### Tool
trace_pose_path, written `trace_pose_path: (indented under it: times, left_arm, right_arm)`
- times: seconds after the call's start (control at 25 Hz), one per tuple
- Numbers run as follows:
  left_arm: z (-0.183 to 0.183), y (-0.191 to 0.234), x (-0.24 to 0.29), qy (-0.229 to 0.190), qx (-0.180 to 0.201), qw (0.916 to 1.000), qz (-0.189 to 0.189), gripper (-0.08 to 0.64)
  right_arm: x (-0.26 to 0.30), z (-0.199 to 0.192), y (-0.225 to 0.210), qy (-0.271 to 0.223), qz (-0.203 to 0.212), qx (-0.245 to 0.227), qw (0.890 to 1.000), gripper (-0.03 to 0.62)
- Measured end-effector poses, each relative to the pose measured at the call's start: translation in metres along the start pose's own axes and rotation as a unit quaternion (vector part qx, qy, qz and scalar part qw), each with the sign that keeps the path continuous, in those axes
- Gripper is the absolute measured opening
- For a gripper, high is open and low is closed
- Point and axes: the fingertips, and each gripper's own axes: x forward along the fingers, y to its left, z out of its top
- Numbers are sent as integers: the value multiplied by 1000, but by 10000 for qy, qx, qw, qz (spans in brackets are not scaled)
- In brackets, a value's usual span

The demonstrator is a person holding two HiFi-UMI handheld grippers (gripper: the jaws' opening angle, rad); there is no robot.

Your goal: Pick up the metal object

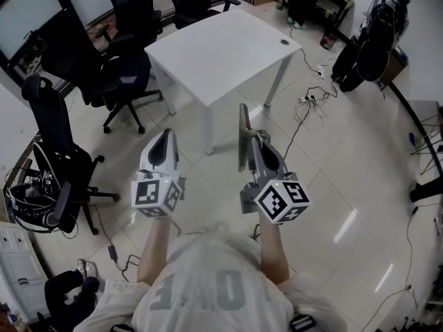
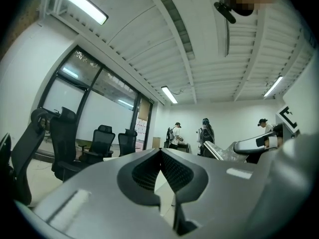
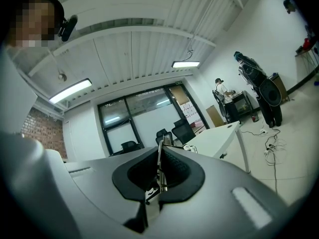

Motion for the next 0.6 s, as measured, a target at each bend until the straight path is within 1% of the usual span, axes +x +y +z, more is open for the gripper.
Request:
trace_pose_path:
  times: [0.16,0.28,0.44,0.6]
  left_arm:
    - [9,-9,-12,-41,-4,9999,-144,0]
    - [9,-9,-19,-16,38,9998,-179,0]
    - [2,-2,-30,90,15,9998,-166,1]
    - [3,6,-32,83,-52,9999,-122,2]
  right_arm:
    - [-10,0,13,0,-23,-103,9999,21]
    - [-12,-2,21,-6,-16,-131,9999,21]
    - [-16,-11,26,56,-43,-84,9999,21]
    - [-15,-14,31,87,-42,-66,9999,21]
